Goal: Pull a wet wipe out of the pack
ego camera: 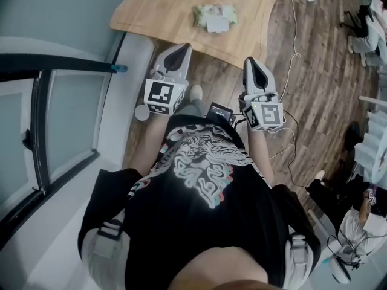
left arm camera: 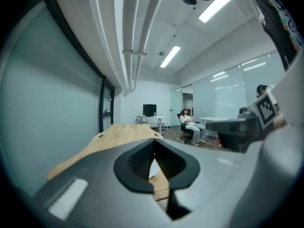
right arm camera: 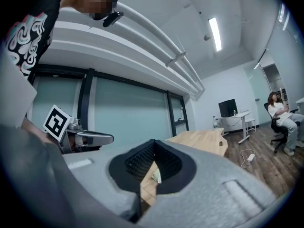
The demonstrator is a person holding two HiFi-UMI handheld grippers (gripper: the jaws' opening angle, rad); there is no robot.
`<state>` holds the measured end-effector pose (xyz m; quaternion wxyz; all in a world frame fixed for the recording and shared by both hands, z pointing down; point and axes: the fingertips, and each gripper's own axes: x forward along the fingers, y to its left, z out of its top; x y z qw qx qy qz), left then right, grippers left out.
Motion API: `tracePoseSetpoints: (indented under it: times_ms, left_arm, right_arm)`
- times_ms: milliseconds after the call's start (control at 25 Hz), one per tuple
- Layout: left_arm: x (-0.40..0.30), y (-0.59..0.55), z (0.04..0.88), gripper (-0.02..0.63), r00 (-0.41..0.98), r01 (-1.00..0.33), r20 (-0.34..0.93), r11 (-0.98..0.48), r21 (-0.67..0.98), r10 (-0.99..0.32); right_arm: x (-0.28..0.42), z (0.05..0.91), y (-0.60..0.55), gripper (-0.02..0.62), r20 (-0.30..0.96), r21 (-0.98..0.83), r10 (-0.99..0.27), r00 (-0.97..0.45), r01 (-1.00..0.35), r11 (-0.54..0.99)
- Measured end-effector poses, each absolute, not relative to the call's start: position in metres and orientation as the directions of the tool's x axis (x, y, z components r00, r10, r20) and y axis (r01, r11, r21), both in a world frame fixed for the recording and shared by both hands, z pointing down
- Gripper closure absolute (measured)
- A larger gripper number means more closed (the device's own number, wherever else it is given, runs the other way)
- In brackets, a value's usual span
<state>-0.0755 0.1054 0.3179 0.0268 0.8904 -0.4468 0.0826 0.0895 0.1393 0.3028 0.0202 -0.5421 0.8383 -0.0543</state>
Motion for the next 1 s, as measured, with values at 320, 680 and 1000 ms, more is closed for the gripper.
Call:
tracePoseSetpoints:
  times_ms: [320,680,1000]
  left_arm:
    - [-0.089,0.053,0.333,0.617,0.612,-0.783,0.188,-0.622,0.002,-0.768]
    - [-0.085,0.013,0.349,0.617,0.659,-0.738,0.224,-0.675,0.010,-0.718]
    - [-0.083,-0.014,0.351,0.617,0.675,-0.725,0.213,-0.689,0.008,-0.707]
  right_arm:
    - [0.071,0.321,0.096,0.597,0.082,-0.113,-0.913,-0.400,-0.914,0.390]
    - [0.071,0.327,0.067,0.597,0.121,-0.106,-0.935,-0.335,-0.940,0.323]
    - [0.072,0.327,0.053,0.597,0.129,-0.092,-0.942,-0.310,-0.950,0.299]
